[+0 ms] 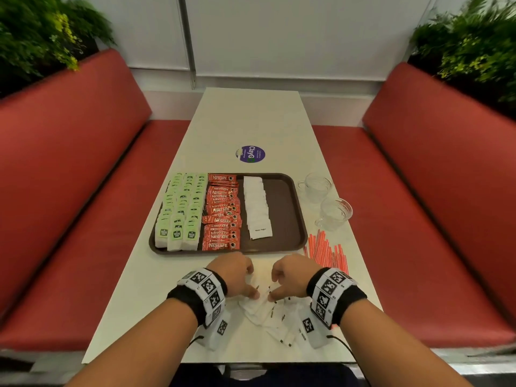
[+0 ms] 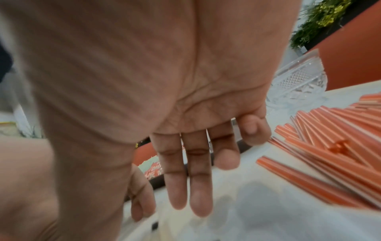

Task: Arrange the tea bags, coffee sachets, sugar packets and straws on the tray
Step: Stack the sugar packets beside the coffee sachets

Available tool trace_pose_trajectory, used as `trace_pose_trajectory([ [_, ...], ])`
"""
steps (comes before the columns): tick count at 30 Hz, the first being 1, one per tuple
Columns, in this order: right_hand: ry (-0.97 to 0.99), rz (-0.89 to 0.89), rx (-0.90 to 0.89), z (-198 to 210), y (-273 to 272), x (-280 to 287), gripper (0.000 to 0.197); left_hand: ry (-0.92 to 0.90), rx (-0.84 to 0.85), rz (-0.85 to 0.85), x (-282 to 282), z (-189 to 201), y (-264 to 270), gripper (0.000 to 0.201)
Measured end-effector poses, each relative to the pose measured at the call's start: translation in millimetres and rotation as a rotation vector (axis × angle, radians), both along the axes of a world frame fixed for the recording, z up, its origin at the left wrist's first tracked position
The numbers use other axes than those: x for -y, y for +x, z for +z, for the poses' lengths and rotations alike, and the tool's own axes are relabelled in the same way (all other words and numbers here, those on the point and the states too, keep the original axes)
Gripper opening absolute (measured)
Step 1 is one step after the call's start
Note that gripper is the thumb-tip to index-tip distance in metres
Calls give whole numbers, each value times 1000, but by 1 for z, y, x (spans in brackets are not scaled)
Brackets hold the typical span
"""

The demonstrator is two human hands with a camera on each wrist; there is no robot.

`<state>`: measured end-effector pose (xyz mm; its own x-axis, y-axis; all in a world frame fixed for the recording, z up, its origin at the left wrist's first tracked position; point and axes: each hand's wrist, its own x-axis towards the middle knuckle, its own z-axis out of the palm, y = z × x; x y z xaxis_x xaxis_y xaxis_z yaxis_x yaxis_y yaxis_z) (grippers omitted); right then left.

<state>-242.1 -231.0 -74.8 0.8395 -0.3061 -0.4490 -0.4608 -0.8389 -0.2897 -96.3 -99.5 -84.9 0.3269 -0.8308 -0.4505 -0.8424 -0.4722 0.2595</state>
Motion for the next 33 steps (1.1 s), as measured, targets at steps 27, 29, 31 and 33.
trace_pose_trajectory([
  [27,177,-316,303,8,6,-29,30,-496,-129,228,-39,31,-1,5],
  [29,262,-363,360,12,4,-25,18,-487,-123,211,-37,33,-2,11],
  [31,362,-392,422,14,2,-24,6,-479,-108,198,-35,34,-4,15],
  [33,368,-357,455,15,0,-23,10,-479,-97,183,-33,34,-5,16],
])
